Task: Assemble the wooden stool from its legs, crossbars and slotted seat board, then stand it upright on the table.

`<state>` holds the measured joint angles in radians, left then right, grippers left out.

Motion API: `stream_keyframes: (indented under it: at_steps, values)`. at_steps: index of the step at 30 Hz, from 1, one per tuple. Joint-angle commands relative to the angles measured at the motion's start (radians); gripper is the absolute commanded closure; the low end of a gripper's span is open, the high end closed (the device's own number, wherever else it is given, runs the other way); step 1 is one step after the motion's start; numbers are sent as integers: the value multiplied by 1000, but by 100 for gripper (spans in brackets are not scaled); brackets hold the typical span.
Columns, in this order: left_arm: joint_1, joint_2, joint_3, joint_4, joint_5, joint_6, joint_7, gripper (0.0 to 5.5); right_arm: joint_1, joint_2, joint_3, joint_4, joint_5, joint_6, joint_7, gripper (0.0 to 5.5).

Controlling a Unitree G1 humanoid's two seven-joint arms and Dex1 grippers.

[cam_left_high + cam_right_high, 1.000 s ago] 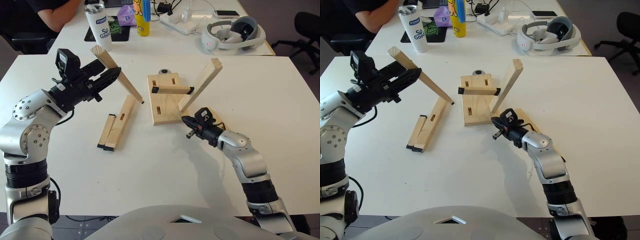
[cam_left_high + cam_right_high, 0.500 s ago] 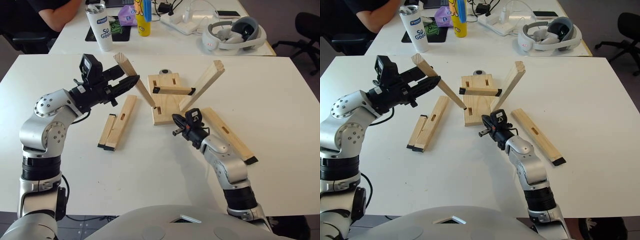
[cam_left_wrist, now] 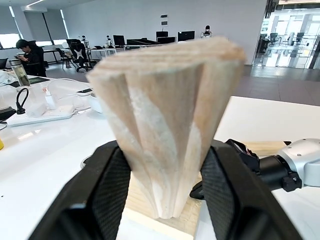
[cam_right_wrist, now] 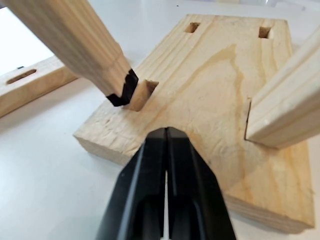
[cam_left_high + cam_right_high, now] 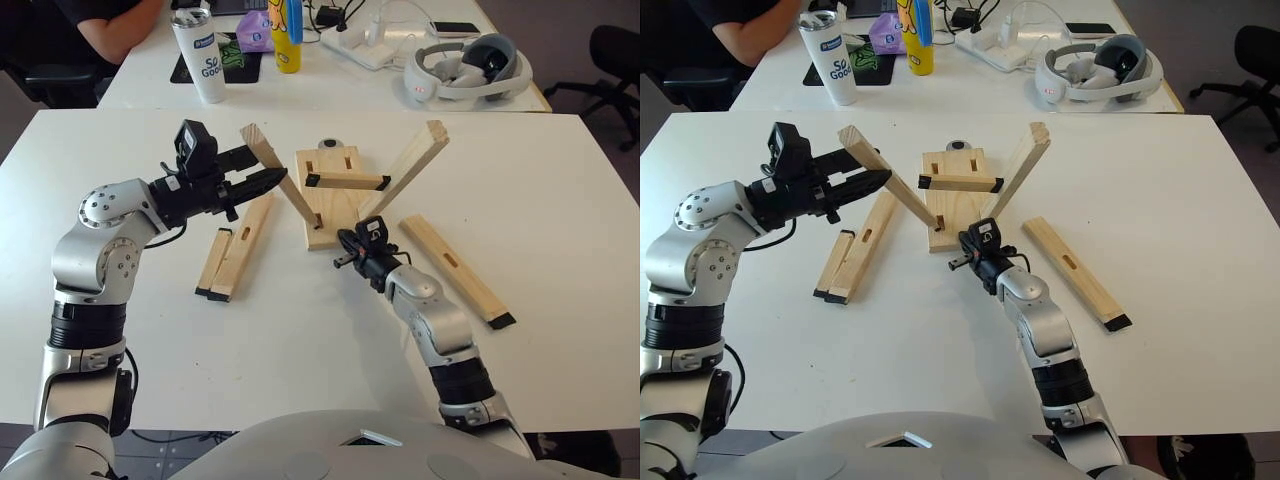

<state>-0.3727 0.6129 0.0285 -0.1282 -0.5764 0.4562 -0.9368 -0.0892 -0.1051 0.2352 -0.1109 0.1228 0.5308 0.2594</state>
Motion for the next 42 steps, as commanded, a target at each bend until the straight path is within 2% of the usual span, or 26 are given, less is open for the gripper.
stream_keyframes:
  at_steps: [1, 9, 18, 24, 33, 42]
  values:
    - [-5, 75, -67, 55, 92, -15, -76, 348, 5, -21, 7, 35, -22, 32, 6, 550]
    - [-84, 85, -108, 105, 133, -50, -129, 348, 10, -46, 29, 45, -55, 86, -3, 550]
    - [-250, 126, -136, 112, 100, 69, -251, 348, 12, -42, 36, 39, -51, 100, 6, 550]
    - [-284, 149, -190, 161, 161, 40, -340, 348, 12, -39, 42, 41, -49, 105, 11, 550]
    - [-336, 139, -175, 270, 214, -40, -340, 348, 13, -43, 42, 48, -54, 106, 9, 550]
    - [-339, 126, -183, 273, 209, -17, -356, 348, 4, -41, 43, 54, -51, 112, 13, 550]
